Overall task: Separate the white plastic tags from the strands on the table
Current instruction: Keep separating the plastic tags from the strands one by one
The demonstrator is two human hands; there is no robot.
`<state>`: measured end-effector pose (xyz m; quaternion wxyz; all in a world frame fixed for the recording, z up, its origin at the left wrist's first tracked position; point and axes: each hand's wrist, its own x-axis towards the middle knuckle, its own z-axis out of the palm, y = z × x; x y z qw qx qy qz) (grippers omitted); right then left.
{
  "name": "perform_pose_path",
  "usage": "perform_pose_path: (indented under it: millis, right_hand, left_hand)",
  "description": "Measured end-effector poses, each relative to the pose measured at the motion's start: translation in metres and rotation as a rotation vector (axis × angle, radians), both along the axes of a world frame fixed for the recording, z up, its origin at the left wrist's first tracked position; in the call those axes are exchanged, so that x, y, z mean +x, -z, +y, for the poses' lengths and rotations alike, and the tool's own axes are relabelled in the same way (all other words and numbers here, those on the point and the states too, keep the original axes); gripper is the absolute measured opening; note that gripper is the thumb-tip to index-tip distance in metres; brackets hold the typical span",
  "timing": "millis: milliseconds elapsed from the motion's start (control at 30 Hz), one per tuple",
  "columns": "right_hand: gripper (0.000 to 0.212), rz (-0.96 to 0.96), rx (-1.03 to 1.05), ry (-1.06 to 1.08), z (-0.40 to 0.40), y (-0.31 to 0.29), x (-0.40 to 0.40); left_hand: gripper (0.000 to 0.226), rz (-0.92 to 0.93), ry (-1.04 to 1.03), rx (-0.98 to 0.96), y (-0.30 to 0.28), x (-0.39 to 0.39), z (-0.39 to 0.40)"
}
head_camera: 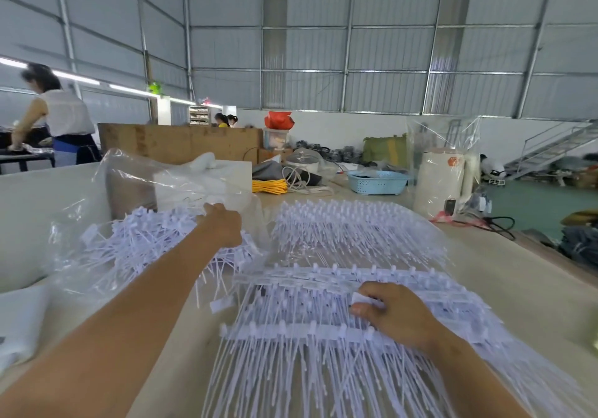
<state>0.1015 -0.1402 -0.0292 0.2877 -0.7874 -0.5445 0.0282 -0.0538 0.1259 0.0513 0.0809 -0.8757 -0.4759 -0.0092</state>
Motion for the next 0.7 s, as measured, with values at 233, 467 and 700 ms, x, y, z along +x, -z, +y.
perform_pose_path:
  millis: [233,467,700]
  right_hand:
    - [0.029,0.005,0.066,-0.025,-0.003,-0.005,-0.003]
    - [0.03,-0.011,0.03,-0.003,-0.002,-0.002,-0.001]
    - [0.03,-0.033,0.018,0.018,-0.002,-0.002,-0.003]
  left_hand:
    - [0.021,-0.24,0.312,0.018,-0.01,-0.003,-0.075]
    - [0.046,0.106,0.096,-0.248,0.043,-0.045,-0.056]
    - [0.014,-0.07,0.187,-0.253,0.058,-0.062,-0.053]
